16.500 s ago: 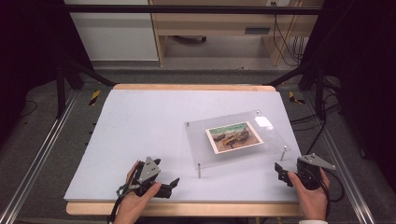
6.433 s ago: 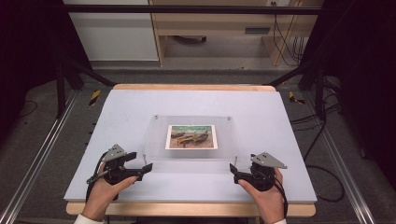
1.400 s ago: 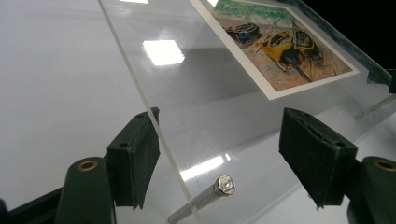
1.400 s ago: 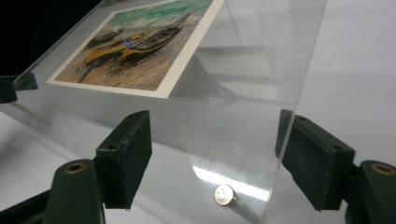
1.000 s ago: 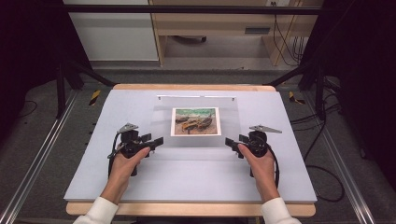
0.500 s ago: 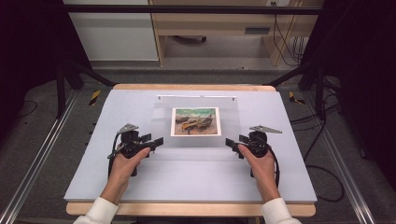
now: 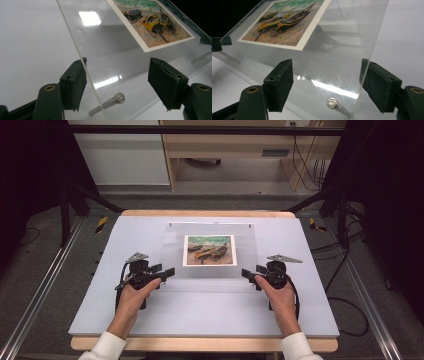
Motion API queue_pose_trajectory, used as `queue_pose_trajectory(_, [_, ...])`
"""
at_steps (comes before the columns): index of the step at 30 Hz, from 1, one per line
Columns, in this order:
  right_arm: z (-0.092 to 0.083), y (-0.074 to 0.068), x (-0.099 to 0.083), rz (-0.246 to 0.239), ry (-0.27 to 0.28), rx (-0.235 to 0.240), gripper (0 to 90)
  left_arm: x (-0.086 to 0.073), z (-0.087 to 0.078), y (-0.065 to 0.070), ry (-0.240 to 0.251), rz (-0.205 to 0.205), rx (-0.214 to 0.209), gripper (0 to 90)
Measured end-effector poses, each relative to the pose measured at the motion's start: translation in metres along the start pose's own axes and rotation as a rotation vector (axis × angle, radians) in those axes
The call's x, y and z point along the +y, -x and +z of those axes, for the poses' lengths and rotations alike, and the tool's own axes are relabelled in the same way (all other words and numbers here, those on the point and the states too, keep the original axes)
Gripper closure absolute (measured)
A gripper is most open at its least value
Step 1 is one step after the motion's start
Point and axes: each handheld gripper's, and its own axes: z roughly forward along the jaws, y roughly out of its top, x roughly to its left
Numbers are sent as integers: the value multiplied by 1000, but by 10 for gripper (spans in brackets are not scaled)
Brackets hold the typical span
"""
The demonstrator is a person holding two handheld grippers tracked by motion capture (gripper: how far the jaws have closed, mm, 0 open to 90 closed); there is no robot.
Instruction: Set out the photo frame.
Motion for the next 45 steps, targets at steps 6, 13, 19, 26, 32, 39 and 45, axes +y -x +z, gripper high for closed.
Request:
queue_pose_trajectory(6, [-1, 0, 0, -2, -5, 2, 275, 0, 0, 1, -3, 1, 3, 306])
queue_pose_trajectory(13, [-2, 0, -1, -10, -10, 6, 276, 0, -1, 1, -5, 0, 2, 311])
queue_pose_trajectory(19, [-3, 0, -1, -18, -12, 10, 277, -1, -2, 2, -6, 3, 4, 313])
queue_pose_trajectory(26, [-5, -1, -1, -25, -17, 10, 280, -2, -4, 3, -8, 5, 8, 323])
queue_pose_trajectory(32, [-6, -2, -2, -32, -21, 9, 284, -2, -5, 4, -7, 6, 11, 328])
queue_pose_trajectory(39, [-8, -2, -3, -40, -27, 9, 292, -3, -6, 6, -10, 13, 18, 333])
queue_pose_trajectory(45, [-9, -4, -3, -51, -30, 3, 298, -4, -8, 8, -12, 17, 27, 339])
